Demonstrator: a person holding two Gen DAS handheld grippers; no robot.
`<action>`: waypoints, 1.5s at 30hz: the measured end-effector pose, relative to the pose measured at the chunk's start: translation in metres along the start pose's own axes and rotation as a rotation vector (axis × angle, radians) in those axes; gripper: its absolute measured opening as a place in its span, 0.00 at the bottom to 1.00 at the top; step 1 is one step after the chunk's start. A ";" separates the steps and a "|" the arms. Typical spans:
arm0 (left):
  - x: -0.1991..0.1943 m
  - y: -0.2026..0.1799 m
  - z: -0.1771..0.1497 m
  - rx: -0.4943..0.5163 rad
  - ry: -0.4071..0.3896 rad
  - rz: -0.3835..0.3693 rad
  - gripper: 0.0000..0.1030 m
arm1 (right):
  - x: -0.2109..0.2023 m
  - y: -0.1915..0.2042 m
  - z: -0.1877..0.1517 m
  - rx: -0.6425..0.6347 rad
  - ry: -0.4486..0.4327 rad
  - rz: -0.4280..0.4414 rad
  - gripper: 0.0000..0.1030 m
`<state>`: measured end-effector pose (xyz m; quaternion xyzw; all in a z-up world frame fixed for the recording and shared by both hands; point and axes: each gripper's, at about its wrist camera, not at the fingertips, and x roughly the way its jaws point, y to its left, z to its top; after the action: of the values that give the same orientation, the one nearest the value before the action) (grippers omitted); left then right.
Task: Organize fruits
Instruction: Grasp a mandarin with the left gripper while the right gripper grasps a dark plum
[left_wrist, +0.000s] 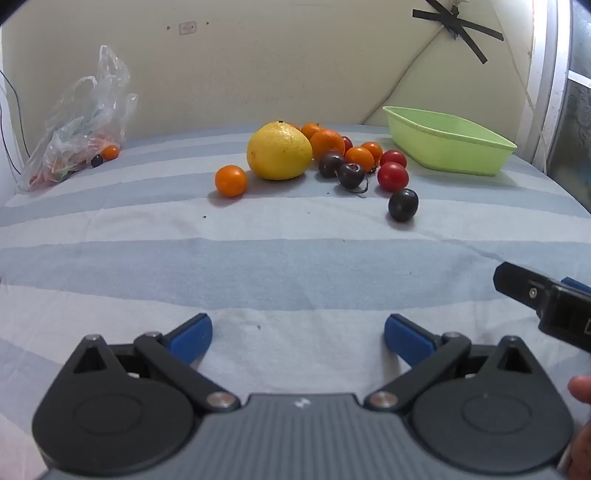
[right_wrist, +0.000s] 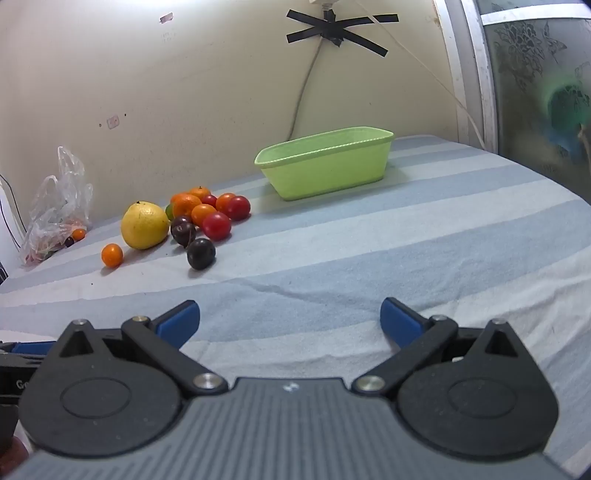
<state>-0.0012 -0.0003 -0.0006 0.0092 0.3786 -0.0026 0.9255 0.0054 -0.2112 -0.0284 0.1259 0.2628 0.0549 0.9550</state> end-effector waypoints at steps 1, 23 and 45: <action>0.000 0.000 -0.001 -0.001 -0.007 0.001 1.00 | 0.000 0.000 0.000 -0.002 0.000 -0.001 1.00; -0.019 0.012 -0.016 0.009 -0.138 -0.042 1.00 | -0.001 -0.004 -0.001 0.006 0.003 0.017 1.00; 0.038 0.097 0.079 0.034 -0.205 -0.168 0.88 | 0.043 0.054 0.044 -0.338 0.037 0.226 0.37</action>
<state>0.0830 0.0953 0.0306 -0.0073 0.2812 -0.0872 0.9557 0.0631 -0.1616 0.0017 -0.0087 0.2516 0.2076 0.9453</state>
